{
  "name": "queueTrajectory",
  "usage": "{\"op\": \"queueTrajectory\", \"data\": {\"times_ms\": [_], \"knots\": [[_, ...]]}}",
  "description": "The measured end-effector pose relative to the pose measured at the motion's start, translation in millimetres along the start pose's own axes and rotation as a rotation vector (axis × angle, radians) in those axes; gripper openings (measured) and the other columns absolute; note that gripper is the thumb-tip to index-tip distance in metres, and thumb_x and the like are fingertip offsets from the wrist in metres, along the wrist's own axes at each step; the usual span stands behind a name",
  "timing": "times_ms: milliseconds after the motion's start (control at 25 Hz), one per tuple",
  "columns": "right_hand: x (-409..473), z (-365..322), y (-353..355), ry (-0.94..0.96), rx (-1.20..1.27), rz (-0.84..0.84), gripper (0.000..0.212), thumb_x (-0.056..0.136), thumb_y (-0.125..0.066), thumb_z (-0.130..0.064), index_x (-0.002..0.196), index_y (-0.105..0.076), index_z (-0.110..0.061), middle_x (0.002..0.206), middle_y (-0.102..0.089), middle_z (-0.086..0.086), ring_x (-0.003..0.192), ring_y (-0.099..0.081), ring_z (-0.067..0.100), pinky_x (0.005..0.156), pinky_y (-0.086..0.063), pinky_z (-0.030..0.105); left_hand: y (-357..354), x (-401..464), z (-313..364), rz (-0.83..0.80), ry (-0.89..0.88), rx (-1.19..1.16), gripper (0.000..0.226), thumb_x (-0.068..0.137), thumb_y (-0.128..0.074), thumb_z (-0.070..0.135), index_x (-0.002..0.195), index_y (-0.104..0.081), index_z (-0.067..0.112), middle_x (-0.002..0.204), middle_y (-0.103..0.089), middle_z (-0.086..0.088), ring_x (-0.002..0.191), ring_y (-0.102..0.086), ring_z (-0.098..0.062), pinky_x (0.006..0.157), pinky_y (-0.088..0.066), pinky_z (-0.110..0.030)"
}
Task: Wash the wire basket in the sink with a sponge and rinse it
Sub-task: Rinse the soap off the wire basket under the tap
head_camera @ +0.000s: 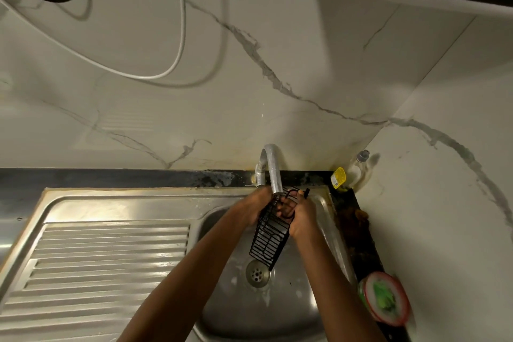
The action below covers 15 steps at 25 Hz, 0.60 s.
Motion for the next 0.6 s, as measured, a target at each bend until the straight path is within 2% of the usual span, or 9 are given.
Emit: {"op": "queueTrajectory", "data": {"times_ms": [40,160,240,360,480,560,600], "knots": [[1,2,0,0.001,0.006,0.010,0.045,0.109,-0.035,-0.034,0.124,-0.056,0.002,0.074,-0.069,0.016,0.042,-0.060,0.022,0.041,-0.048,0.026,-4,-13,1,-0.001,-0.007,0.050,0.034,0.111,-0.040,0.024,0.105,-0.067,0.005,0.074,-0.068,-0.003,0.065,-0.065,-0.015,0.069,-0.057,-0.028],[-8,5,-3,0.014,-0.030,0.015,0.044,0.108,-0.038,-0.038,0.117,-0.061,-0.001,0.066,-0.070,0.012,0.041,-0.060,0.021,0.041,-0.049,0.026,-7,-35,0,0.053,-0.020,0.034,0.049,0.114,-0.031,0.027,0.083,-0.065,0.012,0.054,-0.065,0.004,0.046,-0.062,-0.006,0.049,-0.053,-0.017],[-19,1,0,0.047,-0.034,-0.002,0.043,0.107,-0.040,-0.039,0.114,-0.061,-0.003,0.066,-0.069,0.012,0.041,-0.059,0.022,0.040,-0.048,0.026,-8,-36,-5,0.066,0.019,-0.033,0.058,0.114,-0.028,0.033,0.072,-0.065,0.015,0.049,-0.057,0.003,0.040,-0.054,-0.009,0.043,-0.047,-0.018],[-32,-5,11,0.070,0.048,-0.028,0.035,0.108,-0.040,-0.037,0.111,-0.056,-0.005,0.066,-0.065,0.015,0.044,-0.058,0.025,0.043,-0.046,0.028,-18,-31,-17,0.001,0.113,-0.147,0.061,0.112,-0.030,0.041,0.066,-0.061,0.017,0.051,-0.051,0.002,0.041,-0.047,-0.011,0.043,-0.043,-0.020],[-46,-11,26,0.072,0.103,-0.021,0.032,0.108,-0.040,-0.035,0.110,-0.055,-0.007,0.067,-0.065,0.016,0.045,-0.058,0.026,0.044,-0.047,0.029,-27,-23,-39,-0.047,0.256,-0.090,0.062,0.107,-0.038,0.055,0.064,-0.063,0.017,0.057,-0.057,-0.001,0.050,-0.054,-0.015,0.052,-0.051,-0.024],[-52,-17,33,0.073,0.148,-0.041,0.032,0.107,-0.040,-0.036,0.108,-0.055,-0.008,0.067,-0.066,0.015,0.047,-0.059,0.026,0.045,-0.046,0.029,-27,-19,-46,-0.036,0.297,0.006,0.057,0.103,-0.046,0.060,0.084,-0.071,0.012,0.076,-0.071,-0.009,0.074,-0.067,-0.024,0.071,-0.062,-0.034],[-55,-23,34,0.075,0.183,-0.066,0.032,0.107,-0.040,-0.037,0.106,-0.055,-0.009,0.067,-0.065,0.014,0.048,-0.058,0.025,0.045,-0.045,0.028,-21,-17,-48,0.011,0.291,0.036,0.053,0.102,-0.050,0.059,0.096,-0.071,0.011,0.089,-0.073,-0.014,0.087,-0.068,-0.027,0.083,-0.061,-0.039]]}}
Point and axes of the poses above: each hand's wrist, its own x-axis towards the middle knuckle, its own y-axis out of the back of the hand, z = x × y, the point moved 8 cm from there along x, towards the middle knuckle
